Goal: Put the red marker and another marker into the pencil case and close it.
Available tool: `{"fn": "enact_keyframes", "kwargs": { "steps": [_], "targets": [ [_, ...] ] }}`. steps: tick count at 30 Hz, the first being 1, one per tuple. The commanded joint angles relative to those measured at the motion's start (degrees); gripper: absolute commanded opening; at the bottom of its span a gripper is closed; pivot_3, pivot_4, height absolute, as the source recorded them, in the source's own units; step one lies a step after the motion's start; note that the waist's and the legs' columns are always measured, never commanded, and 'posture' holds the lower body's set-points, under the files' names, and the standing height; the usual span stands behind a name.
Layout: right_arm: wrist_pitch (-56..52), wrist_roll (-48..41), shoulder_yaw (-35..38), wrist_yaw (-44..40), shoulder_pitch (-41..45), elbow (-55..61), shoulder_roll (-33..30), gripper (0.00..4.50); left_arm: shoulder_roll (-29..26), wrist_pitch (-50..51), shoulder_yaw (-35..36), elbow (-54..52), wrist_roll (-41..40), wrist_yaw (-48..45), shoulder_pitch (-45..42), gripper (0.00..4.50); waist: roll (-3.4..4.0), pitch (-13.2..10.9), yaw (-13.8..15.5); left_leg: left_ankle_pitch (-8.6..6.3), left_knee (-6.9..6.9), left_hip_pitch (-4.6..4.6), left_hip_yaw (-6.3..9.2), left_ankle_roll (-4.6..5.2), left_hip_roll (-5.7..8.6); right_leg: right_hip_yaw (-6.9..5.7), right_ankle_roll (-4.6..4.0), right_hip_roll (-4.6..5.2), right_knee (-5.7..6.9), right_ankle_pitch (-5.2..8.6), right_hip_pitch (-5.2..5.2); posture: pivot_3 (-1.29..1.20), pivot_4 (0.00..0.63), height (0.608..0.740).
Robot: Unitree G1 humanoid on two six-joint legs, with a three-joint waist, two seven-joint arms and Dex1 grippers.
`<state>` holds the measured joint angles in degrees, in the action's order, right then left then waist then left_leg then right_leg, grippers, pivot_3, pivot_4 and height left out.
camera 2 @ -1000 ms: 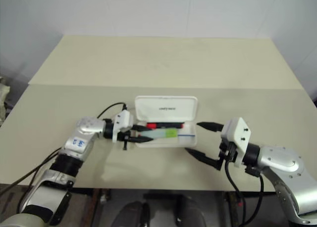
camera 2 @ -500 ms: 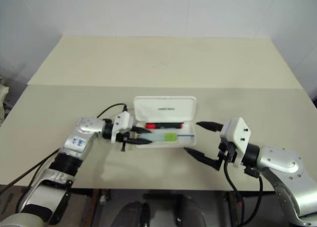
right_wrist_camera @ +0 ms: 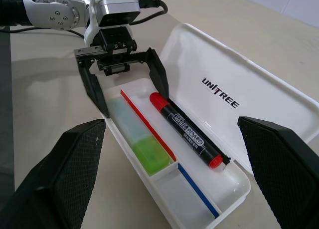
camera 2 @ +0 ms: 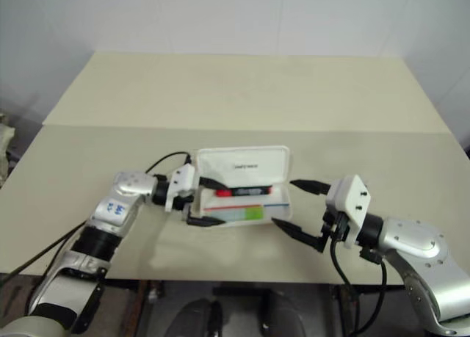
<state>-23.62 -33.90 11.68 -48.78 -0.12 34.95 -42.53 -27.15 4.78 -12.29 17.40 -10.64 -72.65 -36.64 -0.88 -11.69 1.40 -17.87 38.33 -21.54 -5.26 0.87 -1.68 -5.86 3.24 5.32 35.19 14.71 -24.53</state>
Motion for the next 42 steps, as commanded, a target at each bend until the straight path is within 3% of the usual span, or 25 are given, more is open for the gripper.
{"fn": "enact_keyframes", "kwargs": {
  "steps": [1,11,19,27,34,42],
  "targets": [
    [1.1,-0.4,0.2,0.0,1.0,0.3,0.3,4.5,0.2,1.0,1.3,-3.3,-2.3,-0.4,-0.2,4.46,0.0,0.0,0.0,0.0,0.01,0.0,0.0,0.0,0.0,0.0,0.0,0.0,0.02,0.0,0.0,0.0,0.15,0.74],
    [0.9,-0.8,2.2,0.1,3.0,-6.3,1.1,4.5,-0.1,5.8,7.5,-10.4,-13.4,-2.6,0.5,4.46,0.0,0.0,-0.1,0.0,0.28,-0.01,0.01,0.0,-0.01,0.04,0.0,0.02,0.22,0.0,0.0,0.0,0.15,0.74],
    [7.6,7.0,8.1,-5.5,5.7,-31.5,-7.8,4.5,-9.0,21.4,15.4,-23.7,-25.6,-1.8,-0.2,4.46,0.01,0.0,-0.1,-0.03,0.49,0.0,-0.01,0.06,0.0,0.08,0.0,0.02,0.34,0.0,0.03,0.0,0.15,0.74],
    [16.2,13.5,4.1,-12.6,18.0,-55.7,-10.1,4.5,-13.8,21.0,16.1,-24.2,-24.4,-2.5,0.8,4.46,0.03,0.0,-0.7,-0.01,0.56,0.05,-0.09,0.01,-0.01,0.14,0.0,-0.06,0.41,0.0,0.03,0.0,0.15,0.74],
    [23.7,19.3,-2.0,-16.8,31.9,-76.3,-7.3,4.5,-13.1,20.4,15.6,-24.8,-24.8,-1.2,0.3,4.46,0.04,0.0,-1.6,0.17,0.56,0.05,-0.12,-0.3,-0.02,0.19,0.0,-0.03,0.42,-0.01,0.02,0.0,0.15,0.74],
    [30.1,24.4,-5.1,-17.0,39.9,-92.2,-3.8,4.5,-14.0,20.5,16.3,-25.5,-24.9,-0.7,0.5,4.46,0.05,0.0,-1.7,0.21,0.56,0.05,-0.18,-0.38,-0.01,0.32,0.01,-0.01,0.43,-0.01,0.01,0.0,0.15,0.74]
  ]
}}
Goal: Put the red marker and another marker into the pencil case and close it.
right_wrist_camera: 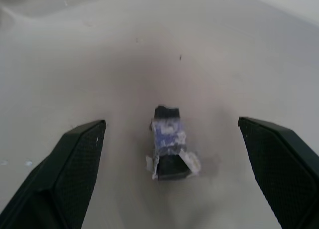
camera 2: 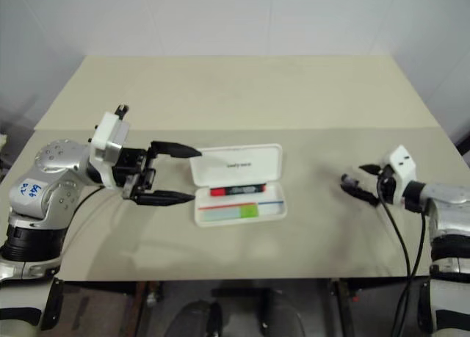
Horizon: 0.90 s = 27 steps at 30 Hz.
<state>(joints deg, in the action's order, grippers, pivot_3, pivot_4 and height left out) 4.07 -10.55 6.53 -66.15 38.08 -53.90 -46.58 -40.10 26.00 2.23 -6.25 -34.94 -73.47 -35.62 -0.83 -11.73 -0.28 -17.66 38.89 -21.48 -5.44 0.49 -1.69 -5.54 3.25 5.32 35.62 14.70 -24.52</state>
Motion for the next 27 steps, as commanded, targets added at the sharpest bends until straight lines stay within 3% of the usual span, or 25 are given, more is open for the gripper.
{"fn": "enact_keyframes", "kwargs": {
  "steps": [1,4,16,22,27],
  "targets": [
    [2.9,1.5,-0.1,0.3,2.2,-4.6,0.6,4.5,-1.1,-0.9,1.8,-1.8,-0.6,0.1,-0.5,4.46,0.0,0.0,0.0,0.0,0.0,0.0,0.01,-0.01,-0.01,0.11,0.0,0.0,0.0,0.0,0.0,0.0,0.15,0.74],
    [4.2,2.8,-0.2,0.9,3.0,-7.6,1.2,4.5,-1.4,-1.2,1.8,-1.7,-0.5,0.1,-0.5,4.46,0.0,0.0,0.0,0.02,0.01,0.01,0.01,-0.03,-0.01,0.35,0.0,-0.01,0.0,0.0,0.01,0.0,0.15,0.74],
    [5.8,2.3,0.6,-1.2,2.2,-9.0,1.2,0.55,-1.9,-3.1,1.1,-1.3,0.4,-0.4,-0.1,4.5,-0.01,0.0,0.1,0.13,0.11,0.19,-0.12,0.15,0.12,0.67,0.11,0.09,-0.09,-0.32,0.21,0.0,0.15,0.74],
    [6.3,0.9,0.0,-5.2,3.0,-1.8,2.4,0.41,-1.4,-6.5,0.1,0.9,2.1,-2.1,1.1,4.5,0.01,0.0,-0.1,0.13,0.04,0.16,-0.17,0.08,0.06,0.71,0.09,0.05,-0.07,-0.32,0.1,0.0,0.15,0.74],
    [-0.6,-3.5,-1.1,-9.5,0.8,17.4,4.8,0.41,-1.2,-8.7,0.2,2.8,3.1,-2.4,2.2,4.5,0.03,0.0,-1.3,0.15,-0.15,0.15,-0.26,-0.01,-0.02,0.75,0.05,-0.01,-0.05,-0.29,-0.03,0.0,0.15,0.74]
  ]
}}
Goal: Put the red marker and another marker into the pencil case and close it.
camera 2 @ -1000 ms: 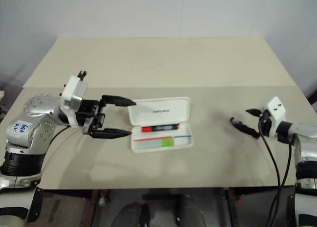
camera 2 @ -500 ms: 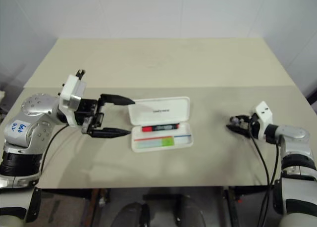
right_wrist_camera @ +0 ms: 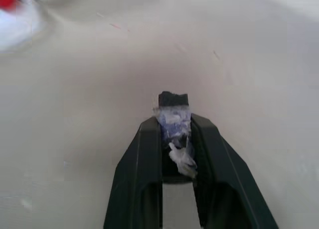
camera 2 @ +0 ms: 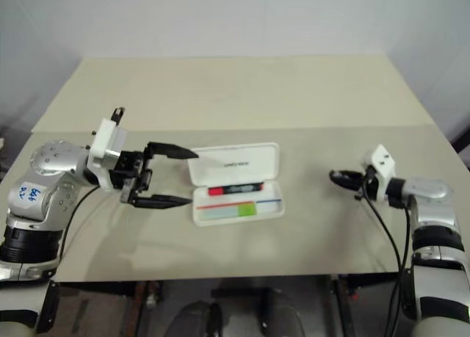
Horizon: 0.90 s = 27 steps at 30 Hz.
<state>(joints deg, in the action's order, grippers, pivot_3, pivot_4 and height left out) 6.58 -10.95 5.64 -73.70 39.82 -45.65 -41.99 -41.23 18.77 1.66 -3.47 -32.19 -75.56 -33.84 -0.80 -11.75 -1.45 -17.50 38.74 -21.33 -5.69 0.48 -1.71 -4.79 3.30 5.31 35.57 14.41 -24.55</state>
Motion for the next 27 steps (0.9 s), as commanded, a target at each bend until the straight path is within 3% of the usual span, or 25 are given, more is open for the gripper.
{"fn": "enact_keyframes", "kwargs": {
  "steps": [1,6,10,15,27],
  "targets": [
    [-5.4,-4.3,-0.6,-2.3,-1.9,13.8,0.7,0.41,0.0,-1.8,0.8,0.2,0.5,-0.2,0.8,4.5,0.0,0.0,-0.1,-0.01,-0.03,0.0,0.0,-0.01,0.0,0.0,0.0,0.0,0.0,0.0,-0.01,0.0,0.15,0.74],
    [-17.9,-10.7,-7.2,-3.5,-7.6,40.7,4.2,0.41,0.2,-3.4,1.0,-0.1,1.1,-0.1,4.1,4.5,0.01,0.0,-0.2,-0.02,-0.19,0.01,0.01,-0.02,0.0,-0.01,-0.01,0.02,-0.07,0.01,-0.04,0.0,0.15,0.74],
    [-21.7,-12.0,-11.0,-4.1,-10.0,47.6,4.6,0.41,-0.1,-4.0,0.5,-1.2,1.6,-0.2,6.1,4.5,-0.01,0.0,0.2,-0.02,-0.34,0.03,0.01,-0.05,0.0,-0.02,-0.05,0.02,-0.07,0.03,-0.1,0.0,0.15,0.74],
    [-19.1,-9.1,-15.2,-5.2,-8.9,44.2,6.1,0.41,-0.1,-4.1,0.3,-2.3,1.8,0.3,7.9,4.5,-0.03,0.0,0.8,-0.23,-0.33,0.0,0.02,0.37,0.07,-0.07,-0.03,0.1,-0.21,0.02,-0.07,0.0,0.15,0.74],
    [-9.5,-4.1,-16.7,-10.2,-1.8,27.3,6.7,0.41,-0.5,-3.4,1.4,-5.6,1.3,2.5,10.7,4.5,-0.02,0.0,1.2,-0.21,-0.46,-0.03,-0.03,0.35,0.02,-0.13,-0.05,0.02,-0.31,0.03,-0.11,0.0,0.15,0.74]
  ]
}}
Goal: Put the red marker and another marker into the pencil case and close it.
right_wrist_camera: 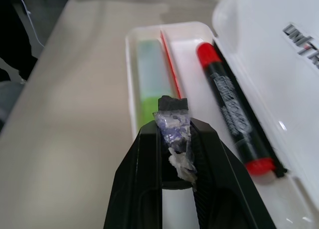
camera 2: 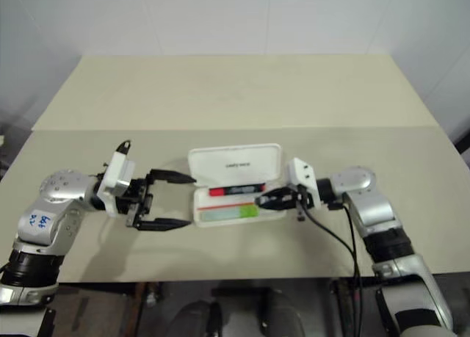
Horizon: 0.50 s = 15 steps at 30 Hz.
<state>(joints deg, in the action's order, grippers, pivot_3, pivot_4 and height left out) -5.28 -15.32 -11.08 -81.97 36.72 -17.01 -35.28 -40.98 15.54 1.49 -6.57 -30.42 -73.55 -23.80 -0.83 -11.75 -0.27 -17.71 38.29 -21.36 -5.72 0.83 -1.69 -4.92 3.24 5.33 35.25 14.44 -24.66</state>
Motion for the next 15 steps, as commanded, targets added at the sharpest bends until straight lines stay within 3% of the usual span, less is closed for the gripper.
{"fn": "enact_keyframes", "kwargs": {
  "steps": [1,15],
  "targets": [
    [3.0,0.5,0.0,-2.4,1.6,-1.9,-0.1,0.41,-0.8,-0.2,1.6,-2.6,-0.5,0.6,0.7,4.5,0.0,0.0,0.0,0.0,-0.01,0.0,0.0,0.0,0.0,0.0,0.0,0.0,0.0,0.0,0.0,0.0,0.15,0.74],
    [3.5,1.4,-0.3,-3.9,0.5,-3.4,1.0,0.41,-0.8,-0.7,1.4,-2.0,-0.4,1.1,0.0,4.5,0.0,0.0,0.0,0.03,-0.02,0.0,0.0,-0.07,0.0,0.0,0.0,0.01,-0.03,0.0,0.01,0.0,0.15,0.74]
  ]
}}
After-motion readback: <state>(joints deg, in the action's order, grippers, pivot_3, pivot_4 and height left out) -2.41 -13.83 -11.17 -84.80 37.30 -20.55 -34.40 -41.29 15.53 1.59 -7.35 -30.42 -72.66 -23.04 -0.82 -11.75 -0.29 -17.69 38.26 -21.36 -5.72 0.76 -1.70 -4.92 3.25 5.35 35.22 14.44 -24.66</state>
